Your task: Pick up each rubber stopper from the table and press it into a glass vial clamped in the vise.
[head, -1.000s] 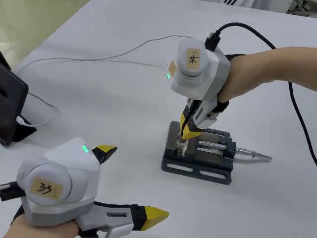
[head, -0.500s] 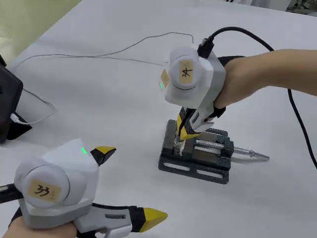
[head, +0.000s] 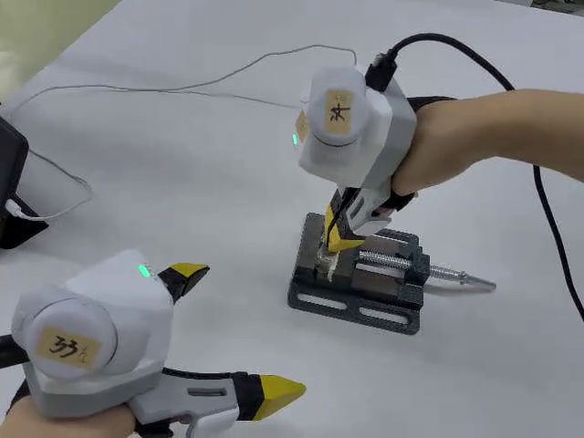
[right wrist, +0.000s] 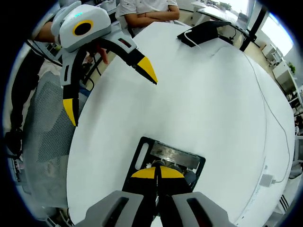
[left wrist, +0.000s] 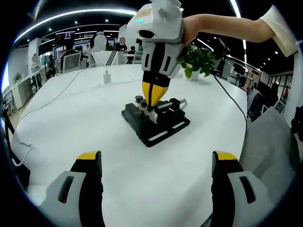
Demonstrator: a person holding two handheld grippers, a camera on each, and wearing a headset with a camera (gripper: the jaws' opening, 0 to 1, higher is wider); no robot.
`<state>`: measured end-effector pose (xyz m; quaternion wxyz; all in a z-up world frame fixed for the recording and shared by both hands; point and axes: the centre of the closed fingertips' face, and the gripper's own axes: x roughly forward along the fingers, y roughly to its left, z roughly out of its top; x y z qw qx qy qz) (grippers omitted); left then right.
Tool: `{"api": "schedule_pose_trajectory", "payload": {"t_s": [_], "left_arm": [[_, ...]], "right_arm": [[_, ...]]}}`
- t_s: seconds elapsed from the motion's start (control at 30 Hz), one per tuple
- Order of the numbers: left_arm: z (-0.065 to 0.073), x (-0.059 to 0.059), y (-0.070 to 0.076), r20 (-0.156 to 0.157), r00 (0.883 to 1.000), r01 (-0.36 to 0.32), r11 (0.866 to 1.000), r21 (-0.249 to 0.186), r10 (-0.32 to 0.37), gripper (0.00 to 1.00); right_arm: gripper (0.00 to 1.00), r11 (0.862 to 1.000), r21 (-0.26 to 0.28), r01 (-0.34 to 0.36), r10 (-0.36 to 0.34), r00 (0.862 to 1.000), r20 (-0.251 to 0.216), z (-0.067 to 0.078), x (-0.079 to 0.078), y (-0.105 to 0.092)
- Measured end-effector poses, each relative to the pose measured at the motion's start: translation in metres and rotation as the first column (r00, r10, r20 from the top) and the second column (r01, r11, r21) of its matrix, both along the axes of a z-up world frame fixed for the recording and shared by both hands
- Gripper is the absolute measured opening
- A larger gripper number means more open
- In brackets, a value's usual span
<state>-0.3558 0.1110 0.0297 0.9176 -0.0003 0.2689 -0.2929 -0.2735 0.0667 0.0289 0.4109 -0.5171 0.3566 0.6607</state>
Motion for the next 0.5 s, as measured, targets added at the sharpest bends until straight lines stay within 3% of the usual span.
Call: {"api": "schedule_pose_trajectory", "payload": {"t_s": [0.23,0.5], "left_arm": [[-0.0017,-0.0005,0.0016,-0.006,1.000,-0.013,1.000,-0.010,0.013,0.96],[-0.0016,-0.0005,0.0032,-0.007,1.000,-0.023,1.000,-0.014,0.023,0.96]], "right_arm": [[0.00,1.000,0.004,0.031,-0.031,1.000,-0.002,0.0001,0.0006,0.0013],[0.00,0.998,-0.058,0.034,-0.035,0.999,-0.005,-0.0033,0.0046,0.0032]]}}
